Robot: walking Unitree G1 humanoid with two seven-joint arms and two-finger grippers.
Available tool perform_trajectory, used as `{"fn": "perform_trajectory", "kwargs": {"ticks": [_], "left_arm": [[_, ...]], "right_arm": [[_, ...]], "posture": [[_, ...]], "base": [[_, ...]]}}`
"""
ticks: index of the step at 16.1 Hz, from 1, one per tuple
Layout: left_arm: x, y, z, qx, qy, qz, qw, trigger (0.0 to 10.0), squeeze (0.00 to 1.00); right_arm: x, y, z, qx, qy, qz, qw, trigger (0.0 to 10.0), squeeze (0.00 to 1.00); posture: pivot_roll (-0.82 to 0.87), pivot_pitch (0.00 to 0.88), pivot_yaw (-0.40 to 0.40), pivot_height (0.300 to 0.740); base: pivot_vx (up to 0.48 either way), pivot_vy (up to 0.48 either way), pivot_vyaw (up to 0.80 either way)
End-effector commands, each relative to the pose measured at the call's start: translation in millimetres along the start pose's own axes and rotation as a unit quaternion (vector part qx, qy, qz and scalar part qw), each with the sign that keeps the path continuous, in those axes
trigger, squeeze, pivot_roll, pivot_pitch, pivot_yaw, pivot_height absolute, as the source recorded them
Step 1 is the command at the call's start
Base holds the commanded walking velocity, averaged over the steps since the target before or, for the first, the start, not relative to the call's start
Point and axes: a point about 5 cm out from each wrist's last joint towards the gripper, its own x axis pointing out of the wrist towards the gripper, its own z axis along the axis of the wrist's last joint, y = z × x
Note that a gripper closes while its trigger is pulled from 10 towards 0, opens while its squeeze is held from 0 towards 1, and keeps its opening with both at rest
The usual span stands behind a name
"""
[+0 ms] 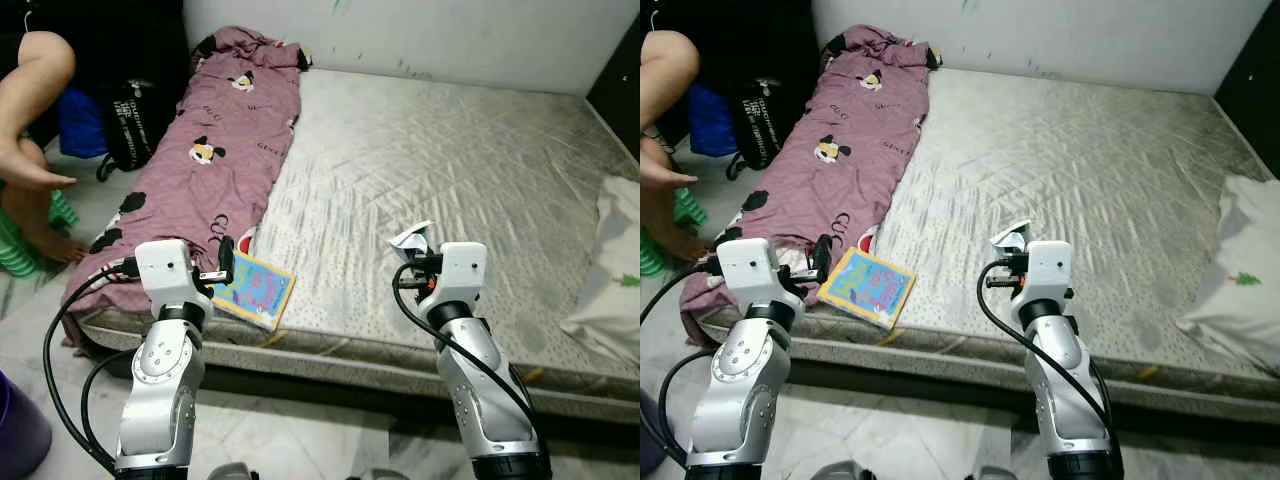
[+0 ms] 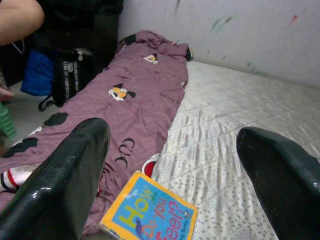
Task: Clean up the room
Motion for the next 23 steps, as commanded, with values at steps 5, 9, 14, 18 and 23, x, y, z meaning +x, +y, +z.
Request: {"fn": "perform_trajectory", "kwargs": {"ticks": [5, 9, 14, 18, 23], "left_arm": [[-0.4, -0.3, 4.9, -0.003, -0.011, -0.004, 1.0, 10.0, 0.0], [0.1, -0.3, 5.3, -0.002, -0.011, -0.008, 1.0, 10.0, 0.0], [0.6, -1.1, 5.6, 0.005, -0.012, -0.01, 1.0, 10.0, 0.0], [1.2, -1.4, 3.6, -0.006, -0.006, -0.013, 1.0, 10.0, 0.0], [1.6, -1.6, 3.1, -0.009, -0.003, -0.015, 1.0, 10.0, 0.0]], "right_arm": [[0.5, -0.6, 3.3, 0.0, -0.003, -0.001, 1.0, 10.0, 0.0], [1.0, -0.8, 3.8, 0.001, -0.004, -0.004, 1.0, 10.0, 0.0], [1.2, -1.4, 4.2, 0.005, -0.007, -0.008, 1.0, 10.0, 0.0], [1.8, -1.5, 2.5, 0.008, 0.001, -0.008, 1.0, 10.0, 0.0], [1.9, -1.3, 2.8, 0.007, -0.001, -0.008, 1.0, 10.0, 0.0]], "posture": [[-0.02, 0.044, -0.039, 0.74], [-0.02, 0.045, -0.038, 0.74], [-0.02, 0.046, -0.035, 0.74], [-0.02, 0.045, -0.034, 0.74], [-0.02, 0.045, -0.034, 0.74]], "base": [[0.319, 0.0, 0.0], [0.322, 0.0, 0.0], [0.256, 0.0, 0.0], [0.0, 0.075, -0.35], [0.0, 0.48, -0.28]]}}
